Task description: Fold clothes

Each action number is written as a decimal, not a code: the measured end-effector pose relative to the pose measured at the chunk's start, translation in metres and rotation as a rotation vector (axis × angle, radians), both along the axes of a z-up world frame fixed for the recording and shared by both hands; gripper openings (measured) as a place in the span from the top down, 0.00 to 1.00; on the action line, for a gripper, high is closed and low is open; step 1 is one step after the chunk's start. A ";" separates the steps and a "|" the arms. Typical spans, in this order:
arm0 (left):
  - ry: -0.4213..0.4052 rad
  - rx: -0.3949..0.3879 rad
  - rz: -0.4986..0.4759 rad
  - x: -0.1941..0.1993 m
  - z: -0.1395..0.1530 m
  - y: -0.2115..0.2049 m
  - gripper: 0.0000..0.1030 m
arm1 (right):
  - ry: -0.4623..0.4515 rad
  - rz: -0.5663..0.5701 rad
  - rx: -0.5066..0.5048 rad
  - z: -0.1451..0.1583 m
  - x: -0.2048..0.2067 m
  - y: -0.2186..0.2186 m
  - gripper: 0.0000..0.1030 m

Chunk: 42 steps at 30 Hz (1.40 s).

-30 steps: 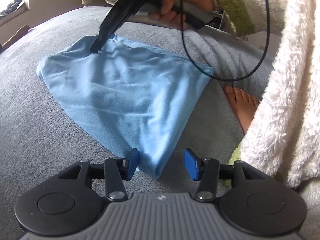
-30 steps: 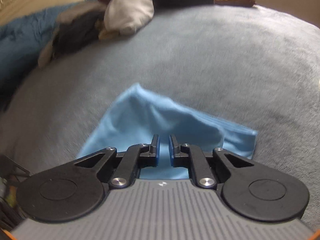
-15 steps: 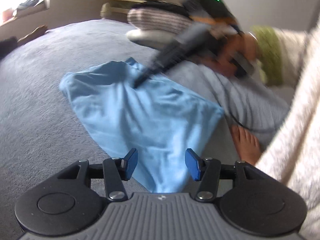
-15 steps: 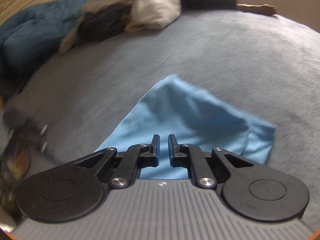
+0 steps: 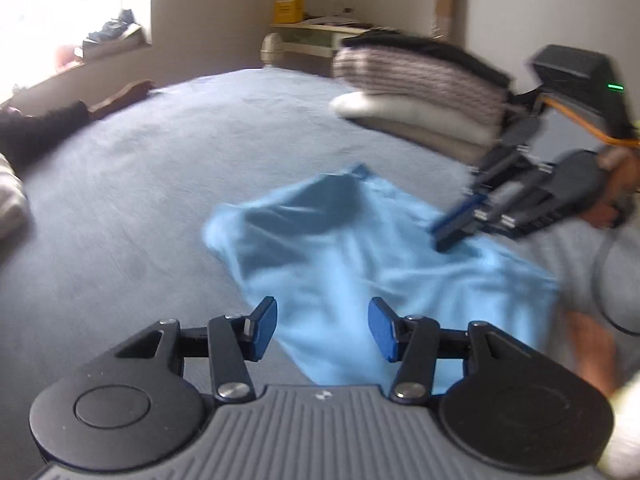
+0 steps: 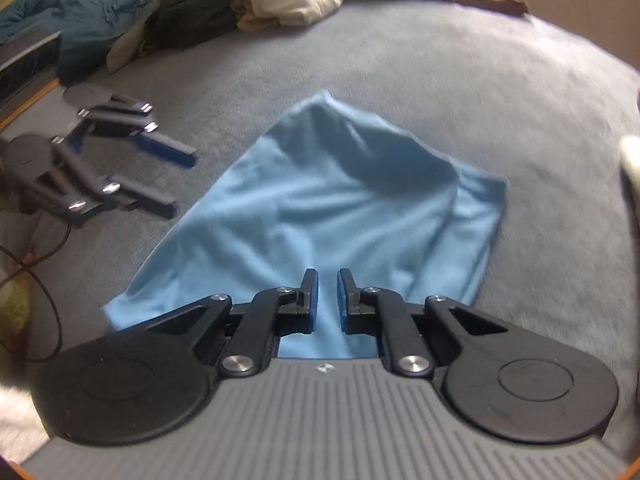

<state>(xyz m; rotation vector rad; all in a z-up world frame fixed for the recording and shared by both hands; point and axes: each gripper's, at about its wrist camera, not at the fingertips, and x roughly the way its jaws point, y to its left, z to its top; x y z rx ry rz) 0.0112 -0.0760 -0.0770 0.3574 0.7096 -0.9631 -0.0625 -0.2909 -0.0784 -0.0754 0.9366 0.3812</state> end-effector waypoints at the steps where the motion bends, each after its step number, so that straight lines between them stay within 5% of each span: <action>1: -0.007 0.010 0.021 0.011 -0.003 -0.007 0.54 | -0.006 -0.003 -0.012 -0.004 0.005 0.002 0.91; 5: 0.043 0.038 0.108 0.051 -0.020 -0.023 0.54 | 0.020 -0.018 -0.065 -0.027 0.002 -0.004 0.91; 13: 0.190 -0.052 0.243 0.097 -0.033 -0.008 0.55 | 0.003 0.028 -0.114 -0.029 -0.008 -0.006 0.91; 17: 0.204 -0.120 0.233 0.101 -0.021 -0.006 0.56 | -0.045 0.058 -0.106 -0.015 -0.003 0.000 0.91; 25: 0.182 -0.062 0.388 0.135 -0.043 -0.017 0.57 | -0.038 -0.070 0.010 -0.029 0.021 -0.016 0.90; 29: 0.154 -0.077 0.395 0.133 -0.037 -0.015 0.57 | -0.043 -0.098 0.027 -0.024 0.029 -0.020 0.90; 35: 0.008 -0.114 0.338 0.099 -0.005 -0.009 0.52 | -0.112 -0.099 0.036 -0.015 0.062 -0.013 0.89; 42: 0.086 -0.057 0.301 0.061 -0.010 0.002 0.51 | -0.046 -0.162 0.016 -0.026 0.091 -0.009 0.89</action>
